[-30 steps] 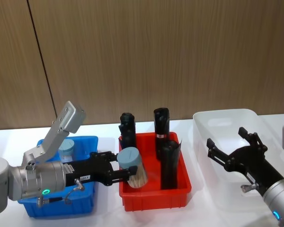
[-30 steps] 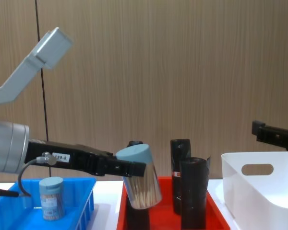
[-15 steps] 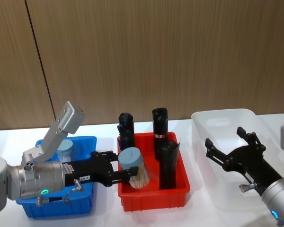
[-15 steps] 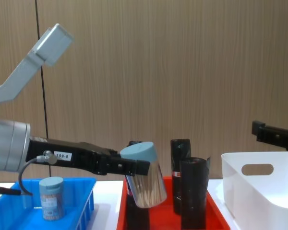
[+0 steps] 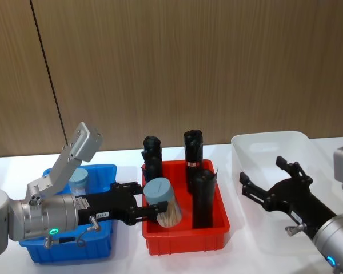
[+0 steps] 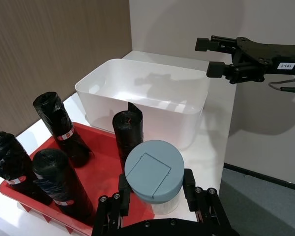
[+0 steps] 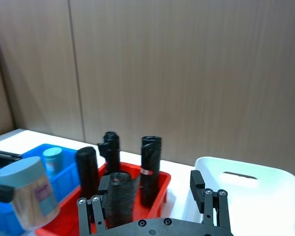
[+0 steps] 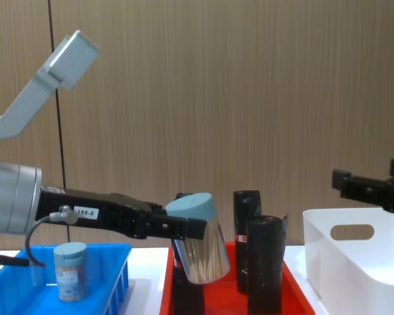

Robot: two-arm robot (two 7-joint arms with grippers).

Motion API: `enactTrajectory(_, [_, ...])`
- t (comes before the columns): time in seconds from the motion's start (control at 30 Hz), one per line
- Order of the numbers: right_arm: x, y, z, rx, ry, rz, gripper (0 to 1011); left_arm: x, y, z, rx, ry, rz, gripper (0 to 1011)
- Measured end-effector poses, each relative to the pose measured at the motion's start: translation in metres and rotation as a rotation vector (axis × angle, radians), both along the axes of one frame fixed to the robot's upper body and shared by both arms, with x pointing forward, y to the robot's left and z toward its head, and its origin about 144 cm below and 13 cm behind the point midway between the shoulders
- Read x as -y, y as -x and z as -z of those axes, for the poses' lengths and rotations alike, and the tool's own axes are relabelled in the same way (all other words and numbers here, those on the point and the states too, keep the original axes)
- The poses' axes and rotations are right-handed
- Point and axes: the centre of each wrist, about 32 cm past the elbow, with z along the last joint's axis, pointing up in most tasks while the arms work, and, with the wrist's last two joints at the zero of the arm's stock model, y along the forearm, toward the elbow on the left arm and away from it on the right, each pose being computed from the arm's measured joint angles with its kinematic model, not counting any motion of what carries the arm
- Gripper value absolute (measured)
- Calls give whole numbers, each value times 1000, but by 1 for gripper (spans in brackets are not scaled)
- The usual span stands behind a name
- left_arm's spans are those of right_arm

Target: Pick the cotton swabs from the blue box and place them into the white box.

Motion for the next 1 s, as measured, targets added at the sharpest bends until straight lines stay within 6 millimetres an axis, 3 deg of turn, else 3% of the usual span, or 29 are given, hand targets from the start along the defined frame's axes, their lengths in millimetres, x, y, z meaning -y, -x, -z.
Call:
enactTrajectory(0.67, [6,-11,-18,-111,32,-266,1002,0,0,0,2,0,4,651])
enactTrajectory(1.0, [4,-28,-25,-189,63,-427,1002,0,0,0,2,1,5,651])
